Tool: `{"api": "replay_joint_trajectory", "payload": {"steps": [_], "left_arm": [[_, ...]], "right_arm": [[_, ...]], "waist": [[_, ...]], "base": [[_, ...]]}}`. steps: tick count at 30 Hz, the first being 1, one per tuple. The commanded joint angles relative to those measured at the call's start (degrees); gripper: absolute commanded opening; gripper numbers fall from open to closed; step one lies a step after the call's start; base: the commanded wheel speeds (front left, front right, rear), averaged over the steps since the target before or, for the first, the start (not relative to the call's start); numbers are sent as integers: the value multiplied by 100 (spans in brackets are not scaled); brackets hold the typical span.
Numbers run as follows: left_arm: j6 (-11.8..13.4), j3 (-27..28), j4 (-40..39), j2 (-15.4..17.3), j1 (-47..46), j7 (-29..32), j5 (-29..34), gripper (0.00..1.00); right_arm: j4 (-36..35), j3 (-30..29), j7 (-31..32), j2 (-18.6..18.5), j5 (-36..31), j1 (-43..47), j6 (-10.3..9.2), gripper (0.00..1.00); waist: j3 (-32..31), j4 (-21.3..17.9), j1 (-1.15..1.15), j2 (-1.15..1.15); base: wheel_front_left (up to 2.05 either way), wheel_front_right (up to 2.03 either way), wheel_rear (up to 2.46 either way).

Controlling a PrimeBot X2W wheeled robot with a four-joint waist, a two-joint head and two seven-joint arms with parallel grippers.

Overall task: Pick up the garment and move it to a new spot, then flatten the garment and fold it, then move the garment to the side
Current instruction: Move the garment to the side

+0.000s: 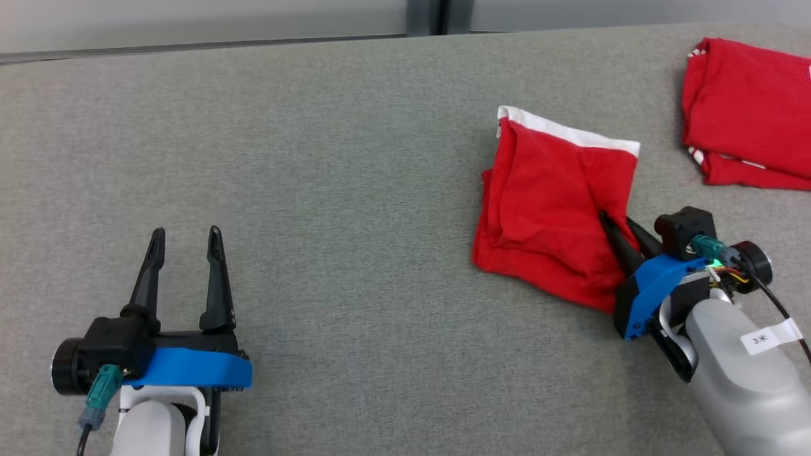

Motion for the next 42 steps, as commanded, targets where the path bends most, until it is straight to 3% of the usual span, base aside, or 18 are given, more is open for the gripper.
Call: {"api": "replay_joint_trajectory", "payload": {"steps": [1, 8, 17, 24, 32, 37, 42], "left_arm": [[-27, 14, -19, 51, -120, -26, 31, 100], [-48, -11, -73, 121, -313, -26, 69, 100], [-68, -83, -120, 104, -437, -25, 70, 100], [-78, -78, -181, 124, -578, -25, 66, 100], [-80, -102, -280, 154, -758, -25, 88, 100], [-83, -76, -341, 212, -785, -25, 76, 100], [-71, -58, -380, 240, -816, -25, 79, 100]], "right_arm": [[-80, -18, -37, -108, 15, 96, -6, 0], [-585, -191, -37, -553, 10, 253, -6, 0], [-1116, -314, 192, -806, -47, -320, -6, 0], [-1189, -387, 578, -1389, 86, -1068, -6, 0], [-1020, -504, 970, -2428, 309, -1602, -6, 0], [-844, -610, 1192, -2888, 412, -1709, -6, 0], [-747, -729, 1331, -3033, 371, -1831, -5, 0]], "waist": [[29, -95, 0, 0], [251, -314, 0, 0], [486, -231, 0, 0], [827, -130, 0, 0], [1153, -103, 0, 0], [1239, -131, 0, 0], [1346, -158, 0, 0]], "base": [[0, 0, 0], [0, 0, 0], [0, 0, 0], [0, 0, 0], [0, 0, 0], [0, 0, 0], [0, 0, 0]]}}
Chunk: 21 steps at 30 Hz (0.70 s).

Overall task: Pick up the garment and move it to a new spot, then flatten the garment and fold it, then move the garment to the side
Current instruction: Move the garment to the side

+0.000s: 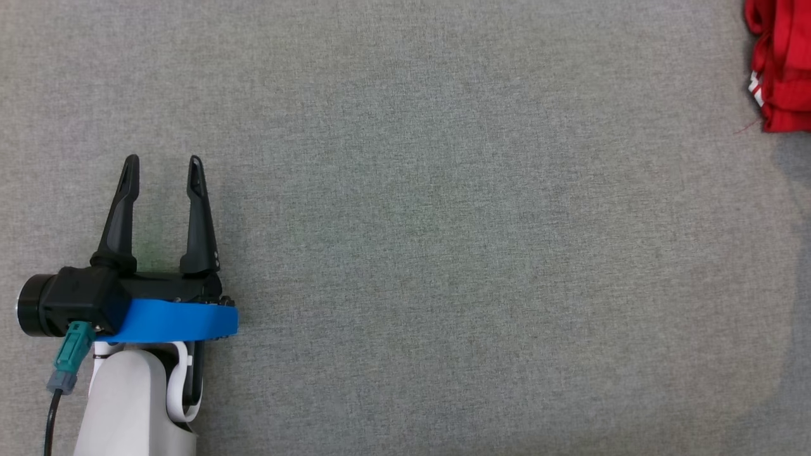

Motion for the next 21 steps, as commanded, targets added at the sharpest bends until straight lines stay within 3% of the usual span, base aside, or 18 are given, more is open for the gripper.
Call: {"api": "replay_joint_trajectory", "payload": {"steps": [1, 9, 11, 21], "left_arm": [[-12, 3, -22, 39, -112, -24, 18, 100], [-13, -9, 13, -7, -199, -24, 20, 100], [-14, 17, 11, -11, -217, -19, 11, 100], [-11, 114, 97, -56, -107, -20, -16, 100]], "right_arm": [[16, -54, 43, -24, -61, -127, -1, 0], [257, -312, 284, 48, -296, -317, -1, 0], [282, -444, 280, 134, -414, -351, -2, 100], [522, -832, -8, 421, -970, -324, -1, 100]], "waist": [[42, -5, -1, 0], [171, 27, -1, 0], [190, 31, -1, 0], [-99, 89, -1, 0]], "base": [[0, 0, 0], [0, 0, 0], [0, 0, 0], [0, 0, 0]]}}
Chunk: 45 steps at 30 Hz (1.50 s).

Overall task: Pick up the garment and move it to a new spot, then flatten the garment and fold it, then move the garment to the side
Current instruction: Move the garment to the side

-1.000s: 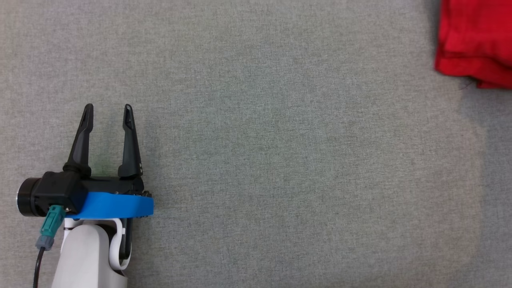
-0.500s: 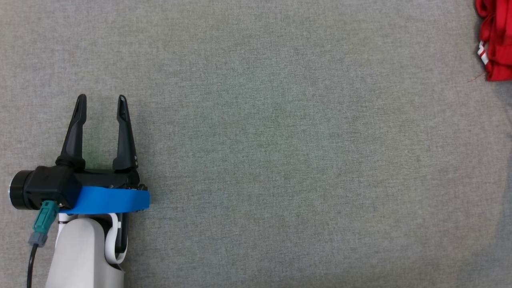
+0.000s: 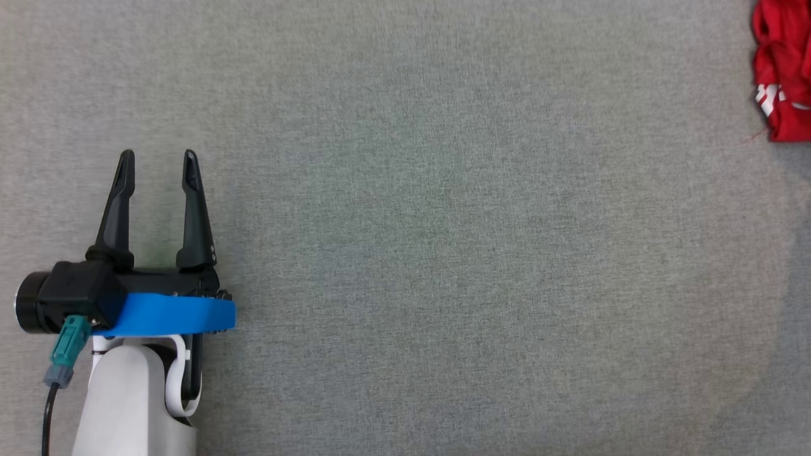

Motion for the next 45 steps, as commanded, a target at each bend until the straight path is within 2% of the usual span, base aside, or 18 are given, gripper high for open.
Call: {"api": "replay_joint_trajectory", "payload": {"steps": [1, 8, 12, 20, 26, 33, 45], "left_arm": [[-6, 54, 19, -19, 68, -14, -12, 100], [22, 156, 111, -69, 412, -14, -24, 100], [45, 232, 142, -90, 651, -13, -13, 100], [100, 306, 246, -123, 1146, -14, -3, 100], [134, 330, 279, -141, 1458, -14, 11, 100], [140, 240, 240, -156, 1600, -14, 33, 100], [138, 169, 274, -161, 1647, -14, 46, 100]], "right_arm": [[5, -32, -95, 66, -36, 19, -1, 100], [-89, -50, -814, 652, -45, 369, -1, 100], [-200, 153, -1159, 1004, 16, 657, -1, 100], [-569, 812, -1513, 1668, 206, 1314, -1, 100], [-986, 937, -1621, 2063, 381, 1908, -1, 100], [-1587, 633, -1662, 2430, 449, 2850, -1, 100], [-2990, -372, -1361, 3198, -33, 4422, -1, 100]], "waist": [[-111, -30, -1, 0], [-776, 50, -1, 0], [-1178, 123, -1, 0], [-1934, 216, -1, 0], [-2343, 200, -1, 0], [-2577, 184, -1, 0], [-2802, 176, -1, 0]], "base": [[0, 0, 0], [0, 0, 0], [0, 0, 0], [0, 0, 0], [0, 0, 0], [0, 0, 0], [0, 0, 0]]}}
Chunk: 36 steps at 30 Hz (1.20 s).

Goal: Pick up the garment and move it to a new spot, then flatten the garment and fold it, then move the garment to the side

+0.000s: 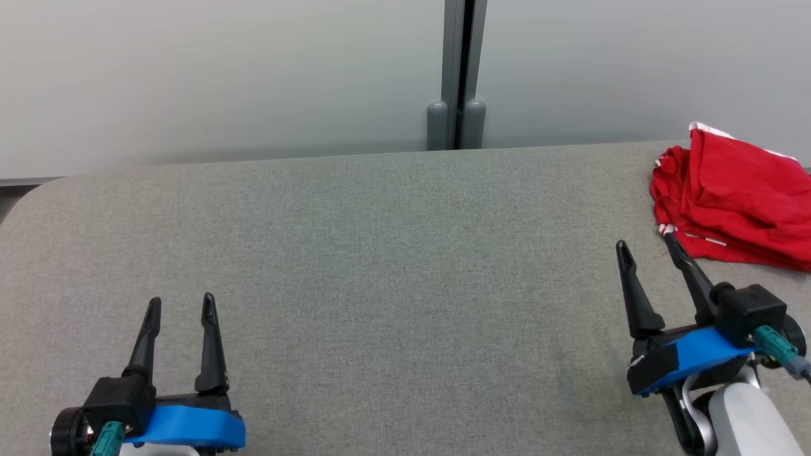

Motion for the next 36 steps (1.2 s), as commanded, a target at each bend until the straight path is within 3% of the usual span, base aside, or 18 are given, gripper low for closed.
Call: {"api": "replay_joint_trajectory", "payload": {"steps": [1, 11, 36], "left_arm": [[1, -2, 8, 7, 22, -14, 22, 100], [2, -91, -26, 64, -39, -14, 24, 100], [21, -102, 181, 101, -202, -14, -120, 100]], "right_arm": [[-207, -124, 63, 137, -72, 223, 1, 100], [-1297, -521, 407, 586, -355, 956, 1, 100], [-712, -474, 145, 661, -144, 826, 1, 100]], "waist": [[-14, -6, 1, 0], [6, -14, 1, 0], [75, 16, 1, 0]], "base": [[0, 0, 0], [0, 0, 0], [0, 0, 0]]}}
